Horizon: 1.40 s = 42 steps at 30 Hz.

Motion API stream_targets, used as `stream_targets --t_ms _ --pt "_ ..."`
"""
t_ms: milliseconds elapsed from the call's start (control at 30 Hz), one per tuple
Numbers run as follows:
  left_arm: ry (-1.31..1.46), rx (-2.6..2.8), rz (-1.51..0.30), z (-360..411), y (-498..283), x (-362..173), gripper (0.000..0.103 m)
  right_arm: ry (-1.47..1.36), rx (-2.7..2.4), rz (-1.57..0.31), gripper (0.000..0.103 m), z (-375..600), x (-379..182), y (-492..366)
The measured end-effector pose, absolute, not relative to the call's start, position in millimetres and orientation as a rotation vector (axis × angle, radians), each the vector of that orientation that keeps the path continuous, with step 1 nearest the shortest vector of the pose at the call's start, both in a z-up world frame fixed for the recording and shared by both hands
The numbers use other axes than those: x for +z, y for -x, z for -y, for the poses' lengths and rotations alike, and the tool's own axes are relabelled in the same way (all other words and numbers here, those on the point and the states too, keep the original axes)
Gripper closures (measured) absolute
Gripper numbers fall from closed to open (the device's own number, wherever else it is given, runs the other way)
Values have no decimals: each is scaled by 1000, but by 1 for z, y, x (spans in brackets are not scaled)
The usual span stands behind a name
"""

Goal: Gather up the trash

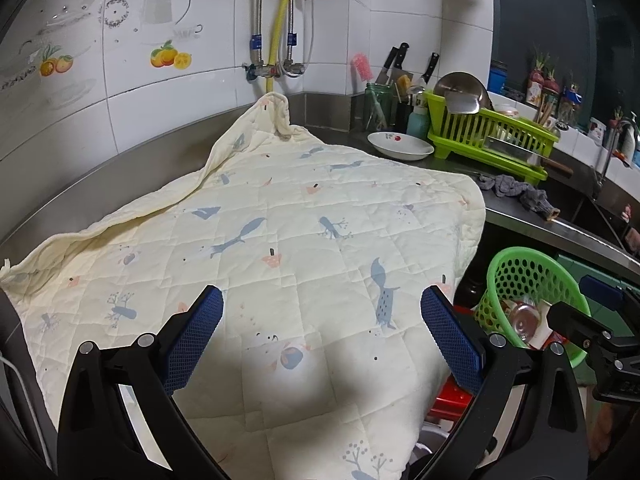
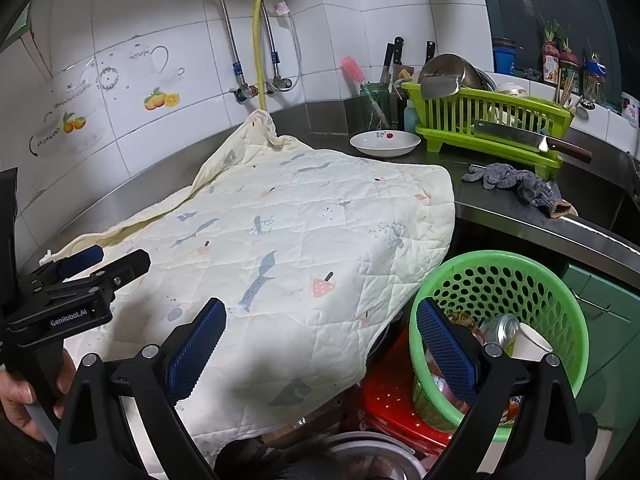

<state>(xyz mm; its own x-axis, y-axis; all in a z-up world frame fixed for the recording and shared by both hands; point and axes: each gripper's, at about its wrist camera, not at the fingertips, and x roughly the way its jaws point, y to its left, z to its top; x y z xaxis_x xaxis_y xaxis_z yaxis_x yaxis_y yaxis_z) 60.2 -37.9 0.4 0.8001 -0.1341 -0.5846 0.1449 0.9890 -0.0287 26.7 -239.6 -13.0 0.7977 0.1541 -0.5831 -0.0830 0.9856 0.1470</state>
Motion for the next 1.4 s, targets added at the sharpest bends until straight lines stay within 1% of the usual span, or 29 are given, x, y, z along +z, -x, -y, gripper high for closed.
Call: stream_targets --t_ms 1400 --pt "-29 -135 -601 36 -56 8 5 -101 122 -614 10 233 -6 -22"
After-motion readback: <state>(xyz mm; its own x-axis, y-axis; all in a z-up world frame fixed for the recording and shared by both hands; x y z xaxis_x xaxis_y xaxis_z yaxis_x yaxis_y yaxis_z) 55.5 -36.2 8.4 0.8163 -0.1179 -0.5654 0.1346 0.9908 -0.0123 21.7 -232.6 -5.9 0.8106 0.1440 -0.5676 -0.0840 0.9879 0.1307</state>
